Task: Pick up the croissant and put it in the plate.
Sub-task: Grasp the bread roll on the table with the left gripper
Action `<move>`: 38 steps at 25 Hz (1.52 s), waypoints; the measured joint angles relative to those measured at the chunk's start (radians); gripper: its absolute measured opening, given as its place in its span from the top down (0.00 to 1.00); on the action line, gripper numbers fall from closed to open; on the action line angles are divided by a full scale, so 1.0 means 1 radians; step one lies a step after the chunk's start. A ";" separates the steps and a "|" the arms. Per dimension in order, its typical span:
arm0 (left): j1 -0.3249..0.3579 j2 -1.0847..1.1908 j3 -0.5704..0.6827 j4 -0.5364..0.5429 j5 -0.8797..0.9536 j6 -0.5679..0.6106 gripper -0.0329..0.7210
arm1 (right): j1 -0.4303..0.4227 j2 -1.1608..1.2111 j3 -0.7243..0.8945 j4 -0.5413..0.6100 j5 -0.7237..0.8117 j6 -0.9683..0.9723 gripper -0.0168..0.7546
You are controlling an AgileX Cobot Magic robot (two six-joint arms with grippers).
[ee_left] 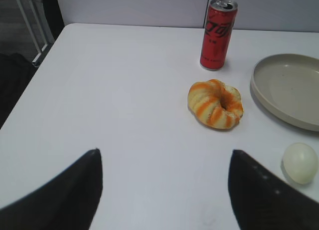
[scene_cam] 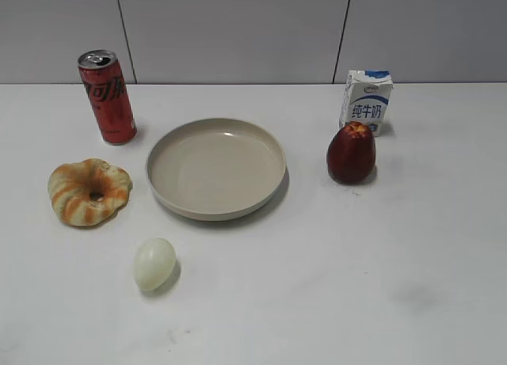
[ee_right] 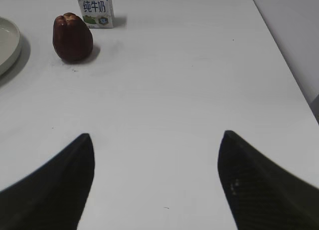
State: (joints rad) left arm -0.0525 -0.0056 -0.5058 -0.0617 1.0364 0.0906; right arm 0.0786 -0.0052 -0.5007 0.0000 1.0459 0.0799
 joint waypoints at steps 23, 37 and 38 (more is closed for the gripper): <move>0.001 0.022 -0.004 -0.014 -0.008 0.000 0.26 | 0.000 0.000 0.000 0.000 0.000 0.000 0.22; -0.010 0.806 -0.128 -0.073 -0.456 0.000 0.18 | 0.000 0.000 0.000 0.000 0.000 0.000 0.22; -0.018 0.872 -0.152 -0.075 -0.462 0.006 0.18 | 0.000 0.000 0.000 0.000 0.000 0.000 0.22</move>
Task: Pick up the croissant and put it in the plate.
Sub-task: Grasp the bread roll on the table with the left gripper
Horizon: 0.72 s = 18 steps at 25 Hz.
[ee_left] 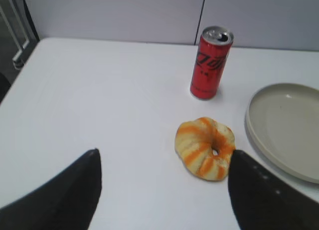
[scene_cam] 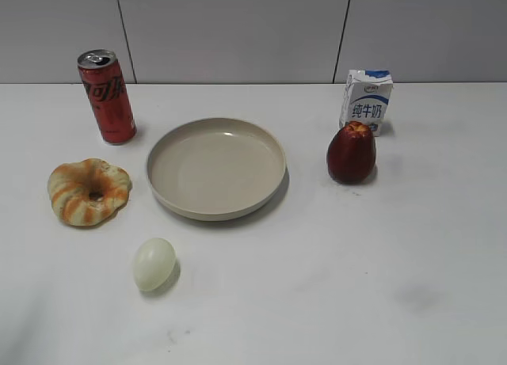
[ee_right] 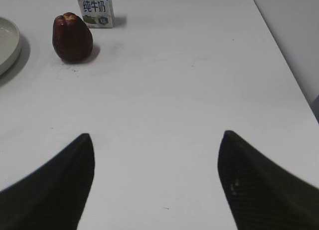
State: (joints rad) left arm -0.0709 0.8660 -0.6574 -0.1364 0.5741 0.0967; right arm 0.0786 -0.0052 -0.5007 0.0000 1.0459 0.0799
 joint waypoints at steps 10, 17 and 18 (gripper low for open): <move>-0.092 0.644 -0.294 -0.006 0.001 0.069 0.18 | 0.000 0.000 0.000 0.000 0.000 0.000 0.22; -0.093 0.939 -0.419 -0.028 0.033 0.069 0.18 | 0.000 0.000 0.000 0.000 0.000 0.000 0.22; -0.093 0.969 -0.429 -0.036 0.027 0.072 0.18 | 0.000 0.000 0.000 0.000 0.000 0.000 0.22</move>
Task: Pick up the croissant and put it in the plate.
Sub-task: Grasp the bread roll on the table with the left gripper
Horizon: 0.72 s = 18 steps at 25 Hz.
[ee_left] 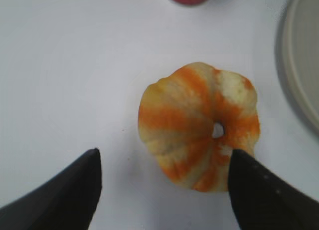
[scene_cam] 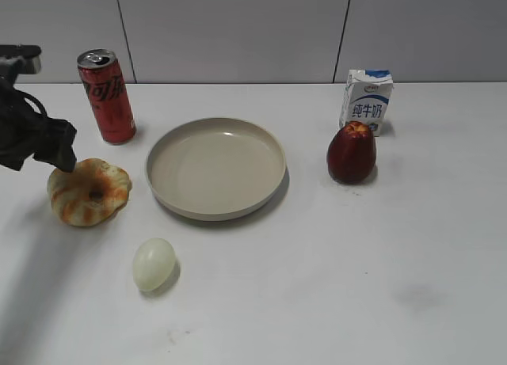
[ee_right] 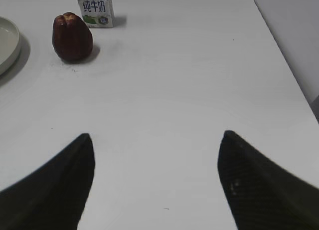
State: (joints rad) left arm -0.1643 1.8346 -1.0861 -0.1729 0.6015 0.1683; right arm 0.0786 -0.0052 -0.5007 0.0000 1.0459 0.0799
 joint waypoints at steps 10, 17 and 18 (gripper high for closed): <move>-0.001 0.110 -0.017 -0.053 -0.048 0.001 0.54 | 0.000 0.000 0.000 0.000 0.000 0.000 0.22; -0.002 0.065 -0.019 -0.103 0.009 0.001 0.78 | 0.000 0.000 0.000 0.000 0.000 0.000 0.22; -0.002 0.043 -0.019 -0.123 0.014 0.001 0.78 | 0.000 0.000 0.000 0.000 0.000 0.000 0.22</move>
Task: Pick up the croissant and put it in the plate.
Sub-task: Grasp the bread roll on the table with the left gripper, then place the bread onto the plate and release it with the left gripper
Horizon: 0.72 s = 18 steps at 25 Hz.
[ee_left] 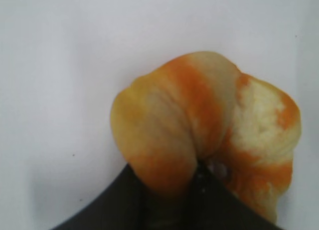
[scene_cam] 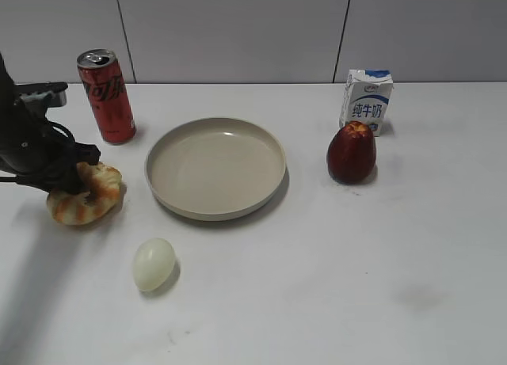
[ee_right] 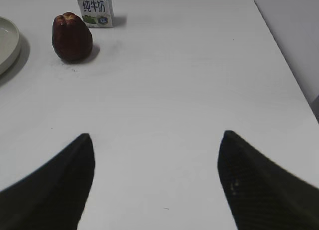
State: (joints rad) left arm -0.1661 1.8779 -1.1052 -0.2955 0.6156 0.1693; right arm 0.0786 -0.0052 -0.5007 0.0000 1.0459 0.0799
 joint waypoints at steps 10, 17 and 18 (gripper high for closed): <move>-0.183 -0.121 -0.157 -0.070 -0.035 0.000 0.78 | 0.000 0.000 0.000 0.000 0.000 0.000 0.22; -0.286 0.041 -0.283 -0.073 -0.033 0.000 0.78 | 0.000 0.000 0.000 0.000 0.000 0.000 0.22; -0.296 0.064 -0.291 -0.073 -0.032 0.000 0.78 | 0.000 0.000 0.000 0.000 0.000 0.000 0.22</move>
State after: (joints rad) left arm -0.4625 1.9417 -1.3958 -0.3683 0.5836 0.1693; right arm 0.0786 -0.0052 -0.5007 0.0000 1.0459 0.0799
